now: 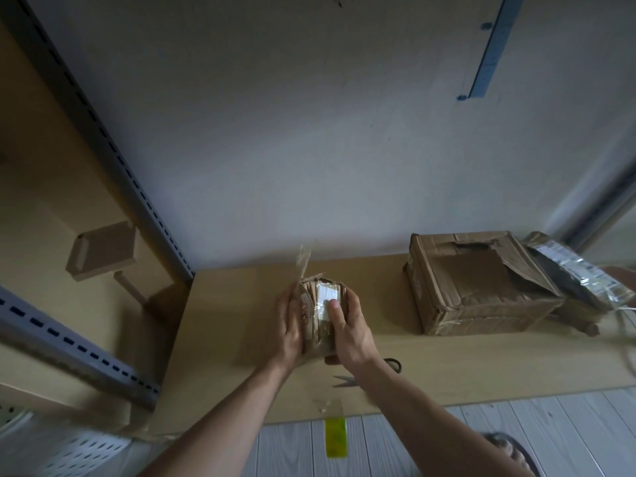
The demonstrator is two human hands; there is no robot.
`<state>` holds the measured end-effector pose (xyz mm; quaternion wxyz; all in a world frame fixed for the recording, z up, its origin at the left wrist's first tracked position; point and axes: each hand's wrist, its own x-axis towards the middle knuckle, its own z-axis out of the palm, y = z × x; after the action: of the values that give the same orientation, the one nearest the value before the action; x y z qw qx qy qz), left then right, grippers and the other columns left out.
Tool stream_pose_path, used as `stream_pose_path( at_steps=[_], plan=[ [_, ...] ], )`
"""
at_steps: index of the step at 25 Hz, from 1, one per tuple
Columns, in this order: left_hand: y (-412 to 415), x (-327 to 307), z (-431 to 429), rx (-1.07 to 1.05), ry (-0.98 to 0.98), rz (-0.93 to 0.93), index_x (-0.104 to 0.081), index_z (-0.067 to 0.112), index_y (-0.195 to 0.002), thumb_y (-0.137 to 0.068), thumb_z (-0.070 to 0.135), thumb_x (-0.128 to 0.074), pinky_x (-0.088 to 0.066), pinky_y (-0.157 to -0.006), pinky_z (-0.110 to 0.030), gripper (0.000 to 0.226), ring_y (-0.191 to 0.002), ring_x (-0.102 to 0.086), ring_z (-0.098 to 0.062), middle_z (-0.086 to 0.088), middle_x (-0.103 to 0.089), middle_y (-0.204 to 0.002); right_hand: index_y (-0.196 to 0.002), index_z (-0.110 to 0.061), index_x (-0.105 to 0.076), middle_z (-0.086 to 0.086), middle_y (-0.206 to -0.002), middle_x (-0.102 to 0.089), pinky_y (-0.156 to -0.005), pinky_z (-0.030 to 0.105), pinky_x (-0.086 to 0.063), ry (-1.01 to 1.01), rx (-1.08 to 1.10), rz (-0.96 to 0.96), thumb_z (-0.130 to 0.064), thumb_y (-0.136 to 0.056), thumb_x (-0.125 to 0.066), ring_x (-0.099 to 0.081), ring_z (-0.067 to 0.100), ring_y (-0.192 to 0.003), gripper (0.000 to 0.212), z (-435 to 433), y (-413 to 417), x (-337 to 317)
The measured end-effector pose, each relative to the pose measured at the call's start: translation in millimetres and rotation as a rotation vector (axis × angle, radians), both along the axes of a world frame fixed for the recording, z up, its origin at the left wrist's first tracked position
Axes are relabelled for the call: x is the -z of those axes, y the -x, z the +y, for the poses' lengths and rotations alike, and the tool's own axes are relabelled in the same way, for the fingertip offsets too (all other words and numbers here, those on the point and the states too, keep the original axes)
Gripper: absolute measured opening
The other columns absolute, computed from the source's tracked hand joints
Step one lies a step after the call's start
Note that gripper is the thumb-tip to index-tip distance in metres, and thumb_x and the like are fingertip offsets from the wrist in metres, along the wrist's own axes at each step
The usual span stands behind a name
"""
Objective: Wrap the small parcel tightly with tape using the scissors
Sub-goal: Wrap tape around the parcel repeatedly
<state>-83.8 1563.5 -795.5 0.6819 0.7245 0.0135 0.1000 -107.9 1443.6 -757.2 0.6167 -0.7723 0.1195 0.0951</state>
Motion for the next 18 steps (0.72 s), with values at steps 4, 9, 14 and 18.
stream_pose_path(
  at_steps=[4,9,14,18],
  plan=[
    [4.7,-13.2,-2.7,-0.007,0.083,-0.013,-0.061,0.015,-0.118,-0.100,0.018,-0.034,-0.054,-0.085,-0.024,0.033,-0.094,-0.069,-0.001,0.008,-0.076,-0.101,-0.142,-0.031,-0.029,0.000,-0.113,-0.063,-0.090,0.037,-0.051,0.196,-0.040,0.015,-0.074,-0.082,-0.055,-0.063,0.028,-0.107,0.078,3.4,-0.6,-13.0],
    [12.1,-11.9,-1.4,-0.051,0.142,0.035,-0.054,0.010,-0.126,-0.107,0.007,-0.031,-0.047,-0.083,-0.013,0.030,-0.094,-0.066,0.007,0.004,-0.067,-0.109,-0.132,-0.029,-0.039,-0.005,-0.101,-0.065,-0.088,0.039,-0.053,0.251,-0.004,-0.045,-0.071,-0.084,-0.056,-0.067,0.027,-0.101,0.066,8.1,2.3,-15.3],
    [12.0,-0.8,8.4,0.032,0.089,0.143,-0.061,0.022,-0.127,-0.099,0.052,-0.039,-0.050,-0.099,-0.034,0.046,-0.112,-0.067,-0.014,-0.001,-0.072,-0.117,-0.143,-0.031,-0.037,0.004,-0.116,-0.069,-0.080,0.032,-0.045,0.262,0.020,-0.054,-0.061,-0.097,-0.042,-0.065,0.030,-0.106,0.055,11.6,1.4,-9.2],
    [12.3,5.2,9.6,0.038,-0.014,0.168,-0.056,0.027,-0.135,-0.094,0.065,-0.046,-0.040,-0.111,-0.049,0.057,-0.127,-0.056,-0.021,-0.005,-0.060,-0.134,-0.145,-0.029,-0.036,0.003,-0.116,-0.070,-0.085,0.036,-0.048,0.252,0.005,-0.096,-0.055,-0.102,-0.030,-0.065,0.033,-0.106,0.050,6.5,-0.1,-2.9]
  ],
)
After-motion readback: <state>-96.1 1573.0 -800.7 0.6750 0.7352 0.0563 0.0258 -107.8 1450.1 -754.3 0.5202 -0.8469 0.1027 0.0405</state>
